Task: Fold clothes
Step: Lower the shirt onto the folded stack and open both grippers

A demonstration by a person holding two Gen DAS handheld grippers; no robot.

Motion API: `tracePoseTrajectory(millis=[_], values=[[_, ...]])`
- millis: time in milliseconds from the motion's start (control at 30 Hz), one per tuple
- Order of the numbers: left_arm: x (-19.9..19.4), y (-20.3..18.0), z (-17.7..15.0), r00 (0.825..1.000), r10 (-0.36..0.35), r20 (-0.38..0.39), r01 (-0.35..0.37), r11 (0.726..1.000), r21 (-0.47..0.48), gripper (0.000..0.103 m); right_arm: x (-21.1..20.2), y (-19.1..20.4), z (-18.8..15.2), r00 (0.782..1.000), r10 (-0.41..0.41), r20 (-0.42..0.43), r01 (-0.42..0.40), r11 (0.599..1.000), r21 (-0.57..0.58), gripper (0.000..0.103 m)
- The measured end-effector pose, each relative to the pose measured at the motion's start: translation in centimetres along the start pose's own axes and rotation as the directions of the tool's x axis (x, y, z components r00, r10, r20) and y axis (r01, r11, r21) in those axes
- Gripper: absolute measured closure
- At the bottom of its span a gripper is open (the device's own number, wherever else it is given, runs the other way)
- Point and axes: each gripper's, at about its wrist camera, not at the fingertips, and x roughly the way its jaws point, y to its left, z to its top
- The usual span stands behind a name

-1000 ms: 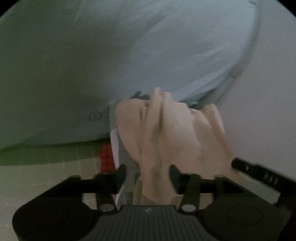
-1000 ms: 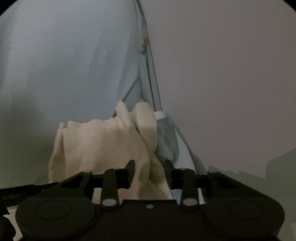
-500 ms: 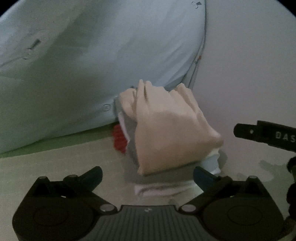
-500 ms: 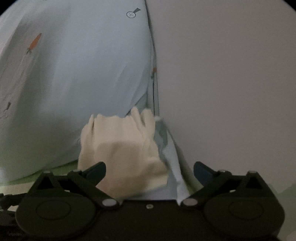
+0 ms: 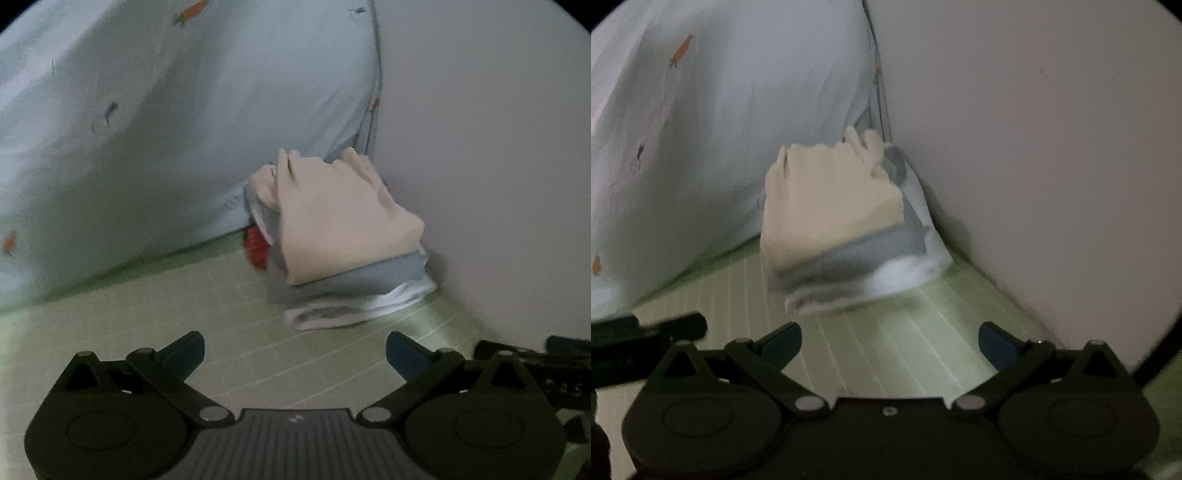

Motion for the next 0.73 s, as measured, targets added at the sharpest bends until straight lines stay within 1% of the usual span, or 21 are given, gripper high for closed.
tracePoseTrajectory(millis=[67, 167, 500, 733], values=[[-0.5, -0.3, -0.5, 1.000, 0.009, 0.010, -0.010, 0.999, 0.033, 0.000, -0.4, -0.2, -0.9, 1.000, 0.003, -0.015, -0.003, 1.000, -0.003, 0.000], [-1.0, -0.5, -1.0, 1.000, -0.002, -0.001, 0.002, 0.999, 0.032, 0.000, -0.8, -0.3, -1.6, 1.000, 0.010, -0.025, -0.011, 1.000, -0.004, 0.000], [-1.6, -0.6, -1.2, 1.000, 0.004, 0.004, -0.004, 1.000, 0.025, 0.000, -1.2, -0.1, -1.5, 1.000, 0.018, -0.019, -0.018, 1.000, -0.017, 0.000], [-1.4, -0.5, -1.0, 1.000, -0.008, -0.002, 0.008, 1.000, 0.017, 0.000, -1.5, 0.0, -1.4, 1.000, 0.012, -0.015, -0.012, 1.000, -0.019, 0.000]])
